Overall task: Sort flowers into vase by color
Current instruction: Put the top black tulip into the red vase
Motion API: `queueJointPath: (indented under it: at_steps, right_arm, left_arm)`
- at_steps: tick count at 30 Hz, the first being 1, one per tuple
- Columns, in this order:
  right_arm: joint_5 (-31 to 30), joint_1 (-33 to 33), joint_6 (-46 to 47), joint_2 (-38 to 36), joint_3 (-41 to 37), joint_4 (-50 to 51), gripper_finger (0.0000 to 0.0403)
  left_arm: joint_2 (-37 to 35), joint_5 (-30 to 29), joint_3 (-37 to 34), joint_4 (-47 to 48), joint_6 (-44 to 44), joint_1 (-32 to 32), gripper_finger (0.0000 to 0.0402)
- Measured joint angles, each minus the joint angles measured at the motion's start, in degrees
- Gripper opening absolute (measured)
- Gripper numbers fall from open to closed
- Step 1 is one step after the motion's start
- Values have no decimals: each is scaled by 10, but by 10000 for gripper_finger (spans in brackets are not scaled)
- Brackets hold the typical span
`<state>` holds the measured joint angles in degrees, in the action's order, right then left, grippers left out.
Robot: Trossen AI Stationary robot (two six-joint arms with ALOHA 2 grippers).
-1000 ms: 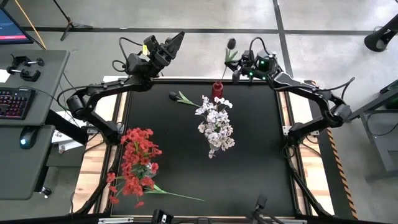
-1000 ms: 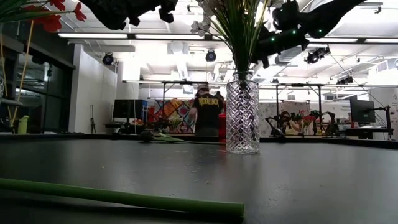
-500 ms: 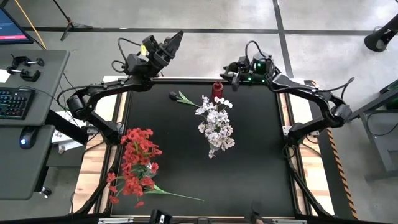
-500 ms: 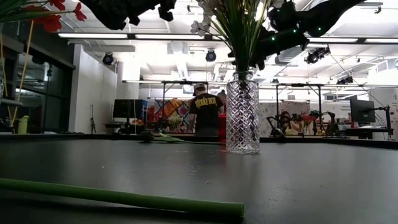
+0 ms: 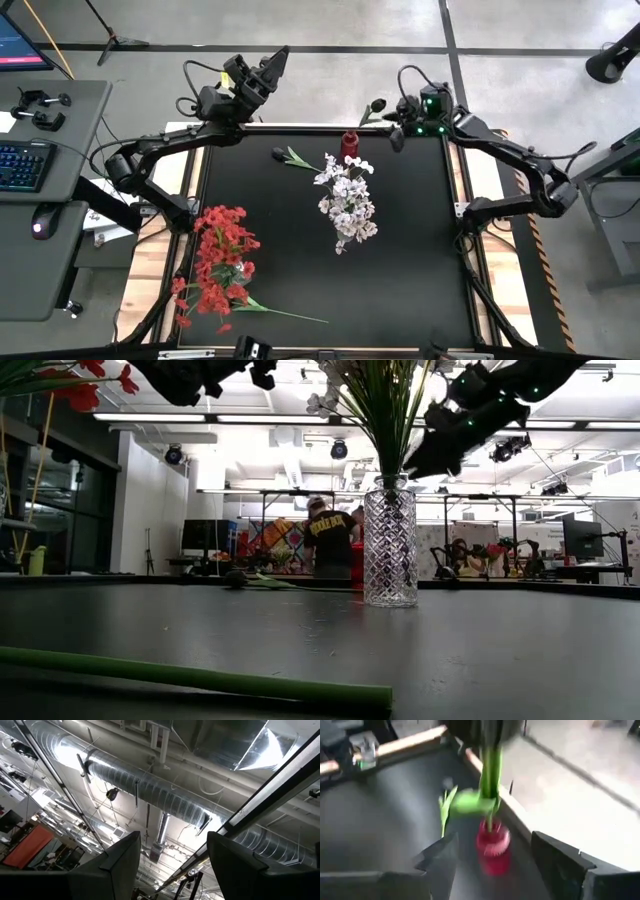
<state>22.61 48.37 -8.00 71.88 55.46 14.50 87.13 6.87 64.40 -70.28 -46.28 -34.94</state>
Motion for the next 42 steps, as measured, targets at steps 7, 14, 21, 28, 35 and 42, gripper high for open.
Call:
queueJointPath:
  at_steps: [7,14,21,28,35,42]
  right_arm:
    - [49,-16,-33,2,0,164,240]
    - [83,-77,-48,11,0,202,240]
    - [80,-135,-85,74,0,206,240]
    - [92,-143,-117,164,0,207,240]
    - [112,-158,-116,247,-1,139,240]
    - [61,-188,-69,282,-1,18,240]
  left_arm:
    - [0,0,0,1,0,0,216]
    - [0,0,0,1,0,0,216]
    - [0,0,0,1,0,0,216]
    - [0,0,0,1,0,0,216]
    - [0,0,0,1,9,0,216]
    - [0,0,0,1,9,-3,216]
